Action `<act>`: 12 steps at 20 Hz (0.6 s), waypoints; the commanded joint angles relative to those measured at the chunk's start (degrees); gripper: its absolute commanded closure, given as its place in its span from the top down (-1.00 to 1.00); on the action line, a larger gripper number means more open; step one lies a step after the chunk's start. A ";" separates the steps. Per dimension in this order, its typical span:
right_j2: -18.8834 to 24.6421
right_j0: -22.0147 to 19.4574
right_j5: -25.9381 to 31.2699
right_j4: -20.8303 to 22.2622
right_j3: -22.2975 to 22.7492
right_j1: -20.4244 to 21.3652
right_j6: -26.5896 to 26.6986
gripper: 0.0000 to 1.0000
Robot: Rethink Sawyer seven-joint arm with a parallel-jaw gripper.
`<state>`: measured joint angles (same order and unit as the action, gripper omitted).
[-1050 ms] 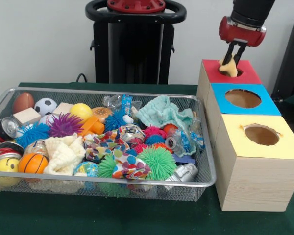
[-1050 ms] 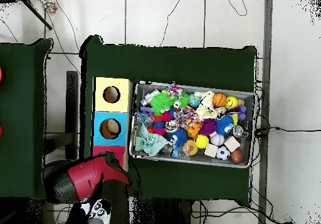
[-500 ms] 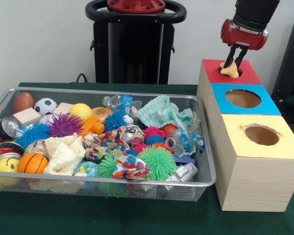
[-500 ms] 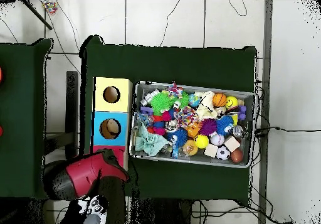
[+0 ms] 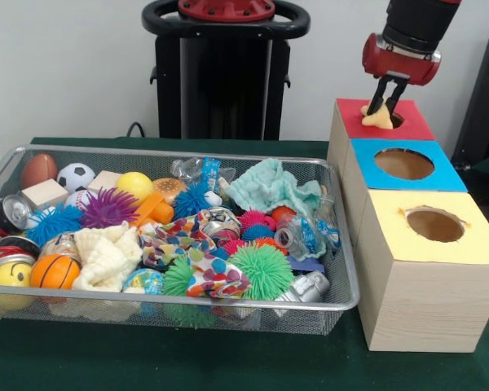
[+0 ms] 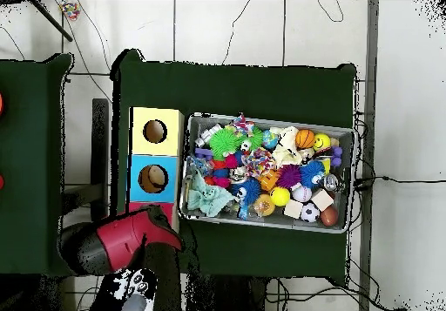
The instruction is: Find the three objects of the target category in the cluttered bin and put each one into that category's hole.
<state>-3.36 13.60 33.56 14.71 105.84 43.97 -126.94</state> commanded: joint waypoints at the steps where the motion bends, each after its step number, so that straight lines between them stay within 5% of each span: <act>1: 1.00 -2.70 -0.91 1.10 -2.93 -2.35 -3.12 -1.00; 12: 0.70 -1.68 1.99 0.10 -4.53 -2.65 -4.33 -1.00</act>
<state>-3.36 13.40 33.56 14.70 105.84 43.97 -126.94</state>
